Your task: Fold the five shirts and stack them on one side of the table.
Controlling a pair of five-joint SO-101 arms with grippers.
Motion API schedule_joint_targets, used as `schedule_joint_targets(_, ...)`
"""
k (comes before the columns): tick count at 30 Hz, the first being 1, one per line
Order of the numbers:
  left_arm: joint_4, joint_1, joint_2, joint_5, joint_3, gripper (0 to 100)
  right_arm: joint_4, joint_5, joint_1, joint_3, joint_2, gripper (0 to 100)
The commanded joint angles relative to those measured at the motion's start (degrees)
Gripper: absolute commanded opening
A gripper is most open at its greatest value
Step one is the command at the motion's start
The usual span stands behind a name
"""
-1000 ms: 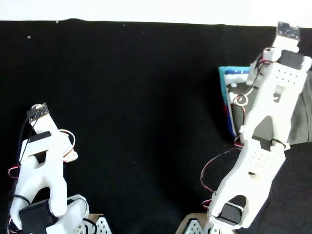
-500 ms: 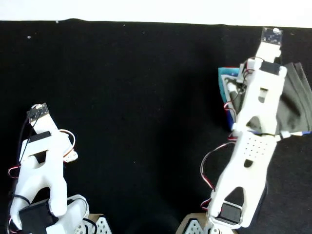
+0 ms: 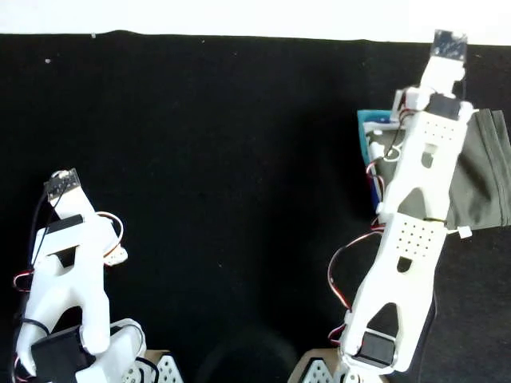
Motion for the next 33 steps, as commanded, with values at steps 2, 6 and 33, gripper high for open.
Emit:
schedule_joint_targets(2, -2.29, -0.4, -0.13, 0.09, 0.04, 1, 7.69, 0.53, -0.57, -7.69, -7.6, 0.9)
schedule_joint_targets(6, -2.29, -0.4, -0.13, 0.09, 0.04, 1, 12.53, 2.11, 1.54, -8.22, -9.71, 0.9)
schedule_joint_targets(33, -2.29, -0.4, -0.13, 0.09, 0.04, 1, -12.62, 5.8, 11.91, -4.35, 9.27, 0.9)
